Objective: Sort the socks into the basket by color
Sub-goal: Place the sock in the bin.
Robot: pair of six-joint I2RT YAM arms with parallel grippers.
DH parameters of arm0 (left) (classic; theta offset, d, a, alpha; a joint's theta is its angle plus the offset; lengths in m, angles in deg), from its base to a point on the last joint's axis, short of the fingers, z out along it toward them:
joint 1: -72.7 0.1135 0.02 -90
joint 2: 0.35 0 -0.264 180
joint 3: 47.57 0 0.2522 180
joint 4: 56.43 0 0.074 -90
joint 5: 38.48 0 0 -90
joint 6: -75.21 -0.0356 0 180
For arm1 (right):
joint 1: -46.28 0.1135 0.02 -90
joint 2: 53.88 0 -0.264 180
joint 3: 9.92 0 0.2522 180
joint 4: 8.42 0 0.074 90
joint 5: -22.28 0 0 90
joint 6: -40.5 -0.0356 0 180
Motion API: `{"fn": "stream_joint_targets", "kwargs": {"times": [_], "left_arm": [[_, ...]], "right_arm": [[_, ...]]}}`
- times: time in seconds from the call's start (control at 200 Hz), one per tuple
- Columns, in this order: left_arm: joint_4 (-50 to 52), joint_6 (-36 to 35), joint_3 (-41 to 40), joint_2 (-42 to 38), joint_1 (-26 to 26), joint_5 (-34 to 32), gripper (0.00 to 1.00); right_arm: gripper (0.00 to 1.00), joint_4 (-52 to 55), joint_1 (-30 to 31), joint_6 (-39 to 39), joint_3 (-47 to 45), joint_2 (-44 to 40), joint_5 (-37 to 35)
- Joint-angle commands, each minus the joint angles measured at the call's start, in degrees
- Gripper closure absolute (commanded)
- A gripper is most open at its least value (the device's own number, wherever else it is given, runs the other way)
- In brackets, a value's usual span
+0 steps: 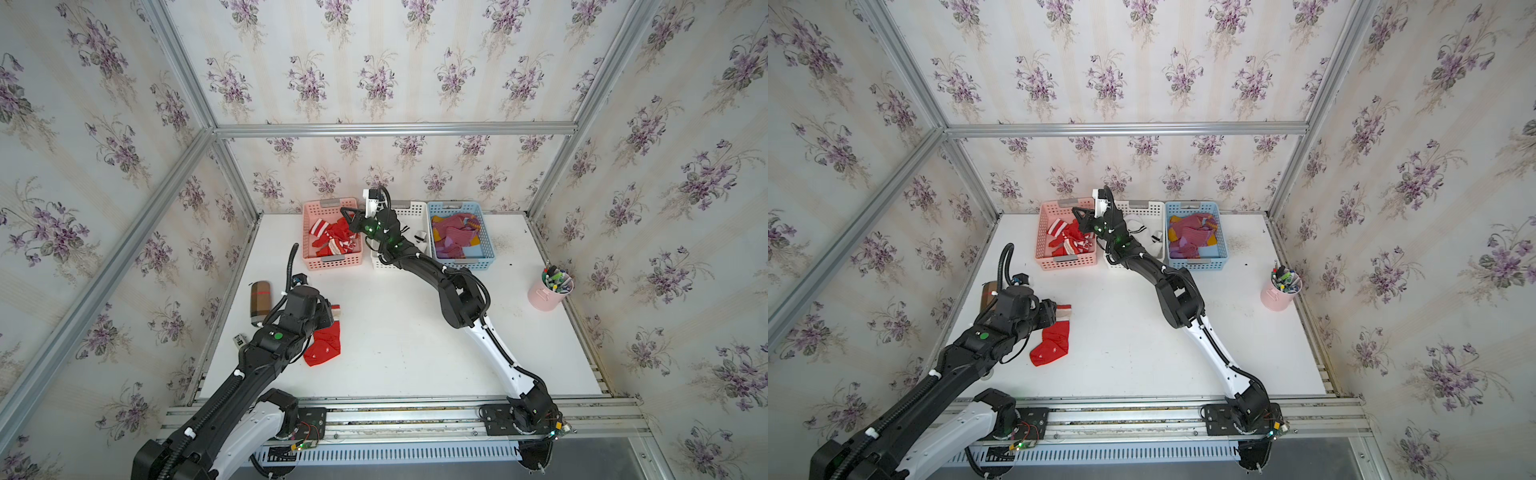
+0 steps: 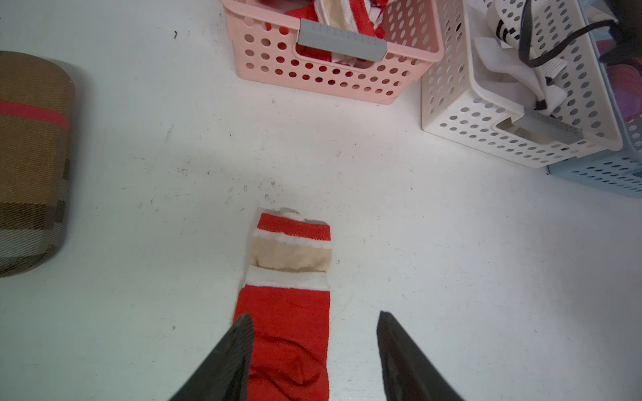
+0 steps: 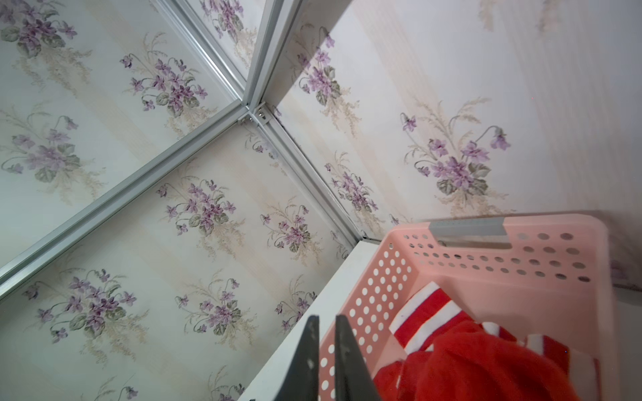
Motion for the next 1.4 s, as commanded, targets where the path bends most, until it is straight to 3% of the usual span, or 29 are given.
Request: {"fn": "stream_joint_targets", "kwargs": {"times": [0.0,0.245,0.485,0.669,1.394], "left_arm": [[-1.4,0.9,0.0,0.2,0.0,0.4,0.41],[-1.5,1.0,-0.3,0.2,0.1,0.7,0.41],[-0.8,1.1,-1.0,-1.1,0.1,0.3,0.4],[-0.5,1.1,-1.0,-1.4,0.1,0.0,0.4],[-3.5,1.1,-1.3,1.7,0.0,1.4,0.4]], "right_arm": [[0.86,-1.5,0.2,-1.2,0.4,0.1,2.5],[0.74,4.9,-0.1,3.7,-3.3,-4.4,-0.5],[0.49,13.0,-1.3,9.5,-8.8,-10.5,-7.9],[0.41,16.6,-2.6,10.7,-8.4,-10.4,-9.7],[0.5,23.4,-3.2,14.1,-3.2,-4.1,-10.1]]}}
